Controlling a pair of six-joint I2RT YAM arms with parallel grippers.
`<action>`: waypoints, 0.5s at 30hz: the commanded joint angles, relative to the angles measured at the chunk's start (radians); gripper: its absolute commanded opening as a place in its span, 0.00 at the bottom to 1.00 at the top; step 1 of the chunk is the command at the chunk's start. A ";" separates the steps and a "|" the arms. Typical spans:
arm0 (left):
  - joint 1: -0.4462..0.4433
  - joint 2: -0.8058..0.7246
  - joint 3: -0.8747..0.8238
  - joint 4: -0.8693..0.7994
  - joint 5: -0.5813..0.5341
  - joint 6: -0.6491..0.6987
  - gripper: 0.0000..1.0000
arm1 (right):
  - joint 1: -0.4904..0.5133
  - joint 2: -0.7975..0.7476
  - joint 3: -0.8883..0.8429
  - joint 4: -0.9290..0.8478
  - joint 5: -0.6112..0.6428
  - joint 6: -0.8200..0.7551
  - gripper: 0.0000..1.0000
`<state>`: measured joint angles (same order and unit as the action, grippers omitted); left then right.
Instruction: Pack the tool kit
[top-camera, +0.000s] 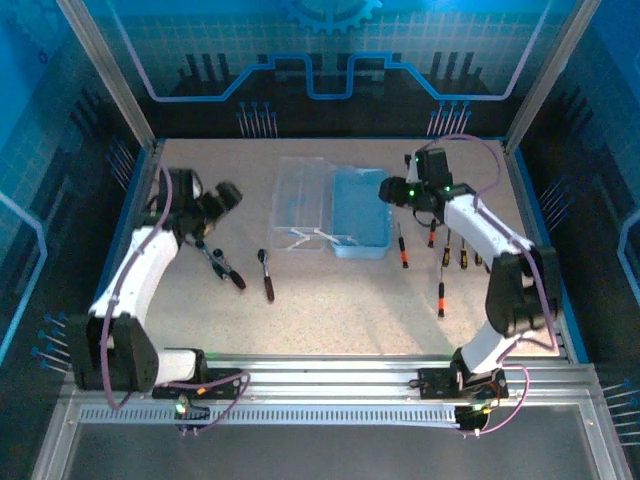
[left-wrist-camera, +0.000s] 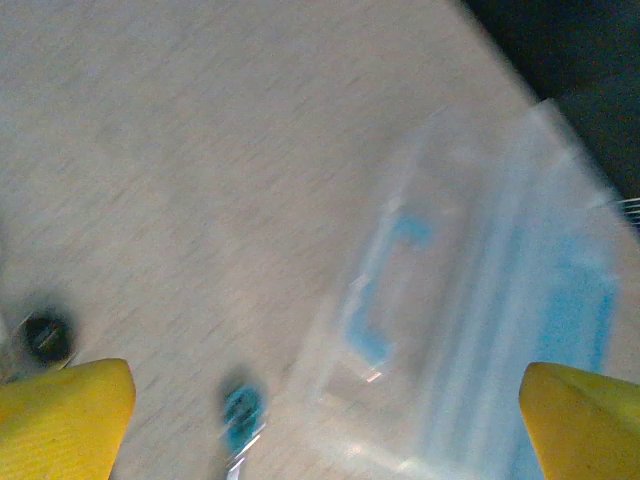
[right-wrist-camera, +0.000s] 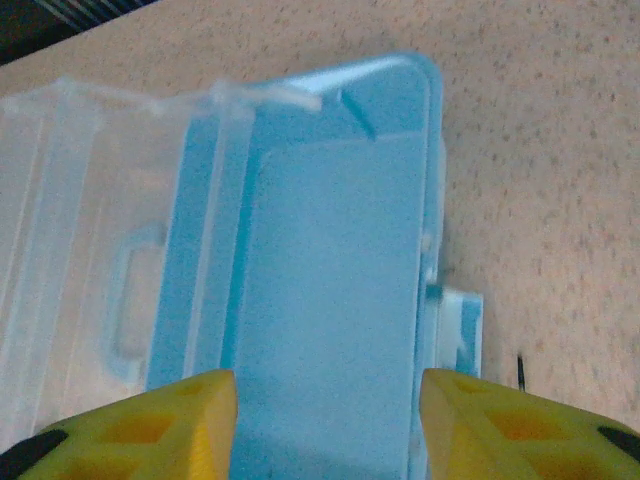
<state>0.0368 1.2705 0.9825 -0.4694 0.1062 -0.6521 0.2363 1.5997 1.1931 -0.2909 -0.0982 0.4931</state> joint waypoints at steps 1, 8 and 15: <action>0.013 -0.092 -0.176 -0.066 -0.103 -0.048 0.99 | 0.128 -0.140 -0.137 0.032 0.085 0.002 0.53; 0.032 -0.112 -0.251 -0.094 -0.247 -0.065 0.78 | 0.286 -0.249 -0.280 0.043 0.101 -0.022 0.53; 0.115 0.067 -0.159 0.003 -0.207 -0.050 0.31 | 0.314 -0.303 -0.369 0.055 0.108 -0.020 0.51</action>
<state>0.1249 1.2675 0.7582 -0.5098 -0.0856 -0.7063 0.5381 1.3304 0.8402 -0.2546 -0.0071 0.4843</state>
